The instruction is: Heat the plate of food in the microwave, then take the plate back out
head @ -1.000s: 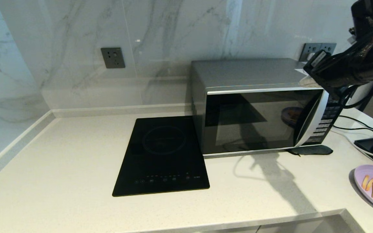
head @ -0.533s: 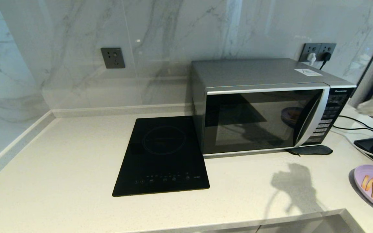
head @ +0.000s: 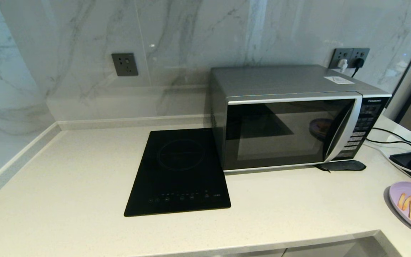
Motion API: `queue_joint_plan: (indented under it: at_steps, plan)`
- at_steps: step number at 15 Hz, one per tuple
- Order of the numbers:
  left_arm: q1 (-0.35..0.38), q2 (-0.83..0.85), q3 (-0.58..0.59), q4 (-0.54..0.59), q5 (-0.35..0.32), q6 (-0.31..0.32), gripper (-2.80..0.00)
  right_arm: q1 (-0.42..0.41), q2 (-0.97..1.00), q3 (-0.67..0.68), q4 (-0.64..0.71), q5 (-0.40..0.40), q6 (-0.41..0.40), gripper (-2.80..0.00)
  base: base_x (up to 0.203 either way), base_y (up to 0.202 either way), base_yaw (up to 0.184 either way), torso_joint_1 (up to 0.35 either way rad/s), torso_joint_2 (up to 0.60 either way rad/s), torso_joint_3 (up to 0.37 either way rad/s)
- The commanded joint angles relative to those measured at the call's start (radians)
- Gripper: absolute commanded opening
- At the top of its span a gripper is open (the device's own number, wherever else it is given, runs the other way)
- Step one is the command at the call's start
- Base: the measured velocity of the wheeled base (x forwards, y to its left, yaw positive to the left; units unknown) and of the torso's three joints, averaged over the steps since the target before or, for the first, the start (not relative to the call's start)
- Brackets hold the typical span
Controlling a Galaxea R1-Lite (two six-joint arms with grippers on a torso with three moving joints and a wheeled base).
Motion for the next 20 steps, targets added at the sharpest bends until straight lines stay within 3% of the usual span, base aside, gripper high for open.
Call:
queue_joint_plan:
  at_steps: [1,4,11,15,17,20]
  plan:
    - [0.0,0.002,0.0,0.0,0.0,-0.001,-2.8,-0.004,-0.173,0.071,0.04,-0.004,0.002,-2.8,0.0,0.0,0.0,0.0,0.0,0.0]
    - [0.0,0.002,0.0,0.0,0.0,-0.001,-2.8,-0.004,-0.32,0.113,0.096,-0.008,-0.038,-2.8,0.0,0.0,0.0,0.0,0.0,0.0]
    - [0.0,0.002,0.0,0.0,0.0,-0.001,-2.8,-0.038,-0.625,0.207,0.186,0.016,-0.233,-2.8,0.0,0.0,0.0,0.0,0.0,0.0]
    - [0.0,0.002,0.0,0.0,0.0,-0.001,-2.8,-0.05,-0.814,0.277,0.221,0.07,-0.364,-2.8,0.0,0.0,0.0,0.0,0.0,0.0]
    - [0.0,0.002,0.0,0.0,0.0,-0.001,-2.8,-0.051,-0.874,0.316,0.231,0.071,-0.39,-2.8,0.0,0.0,0.0,0.0,0.0,0.0]
    - [0.0,0.002,0.0,0.0,0.0,-0.001,-2.8,-0.051,-0.87,0.389,0.176,0.056,-0.361,-2.8,0.0,0.0,0.0,0.0,0.0,0.0]
